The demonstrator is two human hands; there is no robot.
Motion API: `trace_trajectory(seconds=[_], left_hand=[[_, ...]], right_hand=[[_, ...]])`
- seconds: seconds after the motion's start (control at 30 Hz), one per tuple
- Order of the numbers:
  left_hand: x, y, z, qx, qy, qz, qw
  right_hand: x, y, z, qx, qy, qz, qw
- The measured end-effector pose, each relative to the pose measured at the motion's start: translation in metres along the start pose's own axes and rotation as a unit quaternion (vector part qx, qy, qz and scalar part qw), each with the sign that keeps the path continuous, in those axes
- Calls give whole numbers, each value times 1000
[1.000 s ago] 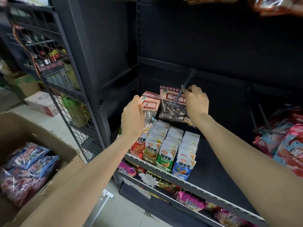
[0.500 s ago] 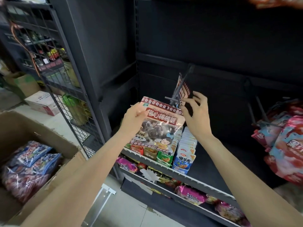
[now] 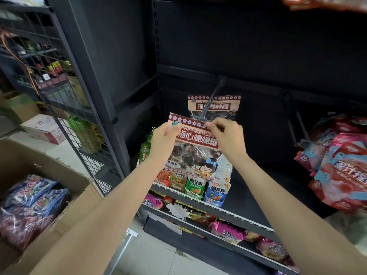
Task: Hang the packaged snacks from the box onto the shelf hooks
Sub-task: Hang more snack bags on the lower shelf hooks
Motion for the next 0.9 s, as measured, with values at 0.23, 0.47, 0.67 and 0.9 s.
trace_trajectory(seconds=[0.23, 0.47, 0.67, 0.9], left_hand=[[20, 19, -7, -48, 39, -40, 997], [17, 32, 3, -62, 82, -39, 994], [-13, 58, 19, -68, 217, 100, 969], [-25, 110, 74, 65, 414, 196, 886]], right_hand=[[7, 9, 11, -8, -89, -5, 996], [-2, 23, 8, -40, -114, -13, 993], [-9, 58, 4, -93, -202, -16, 975], [-33, 98, -6, -133, -249, 49, 958]])
Point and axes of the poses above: each hand's wrist, its own y-axis towards the middle knuckle, its own z-axis out of the palm, x = y × z, the point moved 10 cm from there along y, towards the middle knuckle, and after that the axes turned 4 degrees about z, right-handed, at the moved point
